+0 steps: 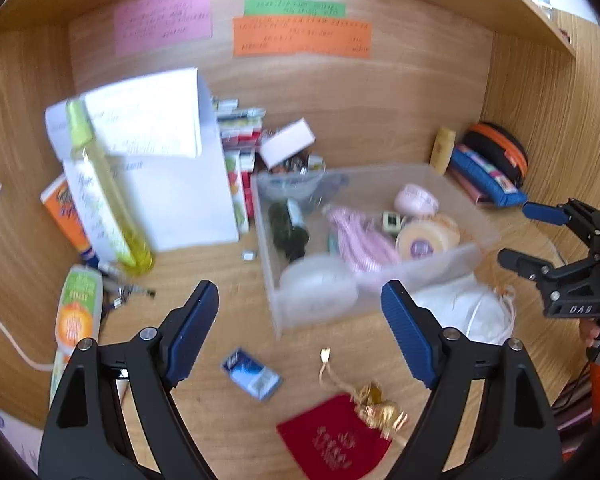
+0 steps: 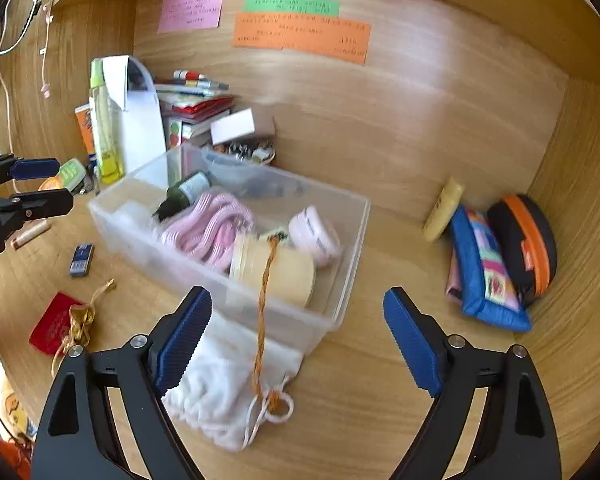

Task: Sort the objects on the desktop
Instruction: 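Grasp the red velvet pouch with the left tool while the right tool grasps the white drawstring pouch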

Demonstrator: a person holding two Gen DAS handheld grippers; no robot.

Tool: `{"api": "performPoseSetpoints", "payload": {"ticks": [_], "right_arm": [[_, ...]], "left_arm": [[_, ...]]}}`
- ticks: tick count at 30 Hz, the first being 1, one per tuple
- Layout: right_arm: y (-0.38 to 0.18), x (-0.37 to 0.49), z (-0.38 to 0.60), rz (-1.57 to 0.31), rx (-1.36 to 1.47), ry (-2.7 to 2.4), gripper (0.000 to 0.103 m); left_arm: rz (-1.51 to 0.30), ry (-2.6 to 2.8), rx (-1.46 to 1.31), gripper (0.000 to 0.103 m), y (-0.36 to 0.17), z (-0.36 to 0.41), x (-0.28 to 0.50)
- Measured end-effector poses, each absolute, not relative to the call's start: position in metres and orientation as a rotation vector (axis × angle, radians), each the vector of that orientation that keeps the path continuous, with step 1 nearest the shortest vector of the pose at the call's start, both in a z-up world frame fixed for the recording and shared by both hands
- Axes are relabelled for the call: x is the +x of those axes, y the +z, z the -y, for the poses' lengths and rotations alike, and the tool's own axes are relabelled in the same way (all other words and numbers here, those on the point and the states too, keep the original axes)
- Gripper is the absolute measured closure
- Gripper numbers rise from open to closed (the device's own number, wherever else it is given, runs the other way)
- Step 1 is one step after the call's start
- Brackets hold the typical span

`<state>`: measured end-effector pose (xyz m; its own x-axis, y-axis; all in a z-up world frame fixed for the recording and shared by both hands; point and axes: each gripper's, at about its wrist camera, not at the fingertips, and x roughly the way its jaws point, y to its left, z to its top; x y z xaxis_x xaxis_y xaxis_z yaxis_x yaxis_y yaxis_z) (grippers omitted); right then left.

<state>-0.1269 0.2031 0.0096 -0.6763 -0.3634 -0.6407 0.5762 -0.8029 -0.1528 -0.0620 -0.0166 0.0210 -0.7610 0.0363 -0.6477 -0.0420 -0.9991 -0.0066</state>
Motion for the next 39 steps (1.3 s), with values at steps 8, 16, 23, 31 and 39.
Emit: {"api": "performPoseSetpoints", "payload": {"ticks": [8,16,23,31,39], "right_arm": [[-0.019,-0.115,-0.211,-0.468,0.931,-2.408,0.016],[-0.04,-0.1,-0.209,-0.48,1.007,-2.344,0.016],[-0.051,-0.096,-0.211,-0.432,1.083,-2.306,0.016],[-0.064,-0.098,-0.2,-0.393,1.161,-2.256,0.016],[-0.07,-0.107,-0.191,-0.347,1.232,-2.198,0.016]], "left_arm": [[0.009,2.872,-1.224,0.019,-0.012,0.021,-0.037],[0.05,2.816,-1.323,0.019,-0.035,0.021,-0.015],[0.072,2.768,-1.408,0.019,-0.053,0.027,-0.002],[0.086,2.675,-1.437,0.019,-0.067,0.02,-0.005],[0.089,2.624,-1.394,0.019,-0.064,0.013,-0.014]]}}
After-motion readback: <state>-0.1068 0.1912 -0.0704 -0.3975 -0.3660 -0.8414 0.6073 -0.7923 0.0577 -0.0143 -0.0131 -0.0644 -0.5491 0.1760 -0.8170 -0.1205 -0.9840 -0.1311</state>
